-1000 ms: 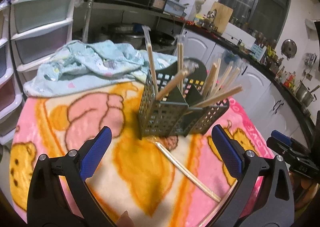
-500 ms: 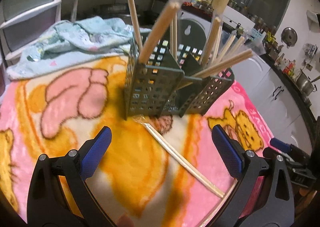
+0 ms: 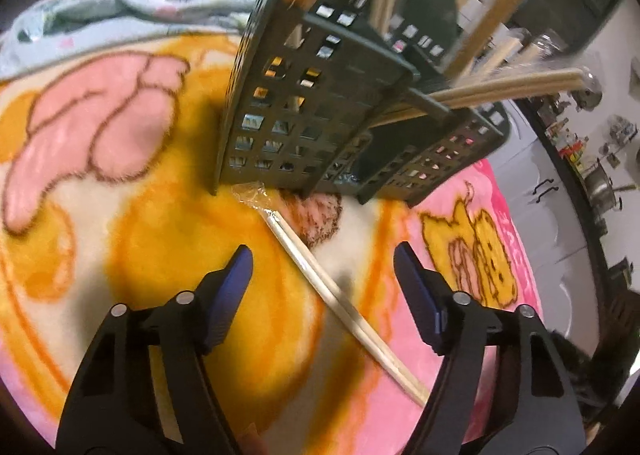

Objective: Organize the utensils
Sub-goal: 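Close the left tool on a wrapped chopstick while the right tool grasps another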

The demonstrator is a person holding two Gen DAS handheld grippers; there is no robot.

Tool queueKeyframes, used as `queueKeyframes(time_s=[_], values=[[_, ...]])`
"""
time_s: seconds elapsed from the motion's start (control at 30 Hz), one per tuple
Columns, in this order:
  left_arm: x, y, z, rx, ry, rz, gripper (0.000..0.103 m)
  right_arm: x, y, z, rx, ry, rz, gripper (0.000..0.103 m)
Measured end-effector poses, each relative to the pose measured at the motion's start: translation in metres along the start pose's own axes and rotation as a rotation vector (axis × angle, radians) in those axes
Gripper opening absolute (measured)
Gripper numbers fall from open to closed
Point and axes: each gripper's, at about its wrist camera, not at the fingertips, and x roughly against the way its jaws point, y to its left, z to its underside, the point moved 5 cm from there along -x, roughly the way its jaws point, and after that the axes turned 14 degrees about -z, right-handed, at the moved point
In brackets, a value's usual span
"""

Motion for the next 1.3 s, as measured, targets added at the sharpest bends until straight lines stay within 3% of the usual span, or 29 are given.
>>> queueKeyframes(time_s=[0.37,0.53,0.67,0.97,1.3], values=[[-0.018,0.003,-0.018,0.054,0.041,-0.051,0.049,-0.025,-0.023,0.004,-0.148,0.076,-0.05,0.045],[-0.021,0.008,-0.025,0.055,0.039,-0.098,0.026,-0.023,-0.033,0.0,-0.194,0.063,-0.065,0.03],[-0.02,0.023,-0.03,0.067,0.044,-0.102,0.014,-0.022,-0.044,0.0,-0.242,0.055,-0.089,0.018],[-0.007,0.052,-0.033,0.106,0.059,-0.015,0.005,-0.009,-0.038,-0.01,-0.226,0.01,-0.138,0.013],[0.07,0.041,-0.036,0.008,-0.092,0.076,0.004,0.014,0.019,-0.039,-0.002,-0.081,-0.161,0.011]])
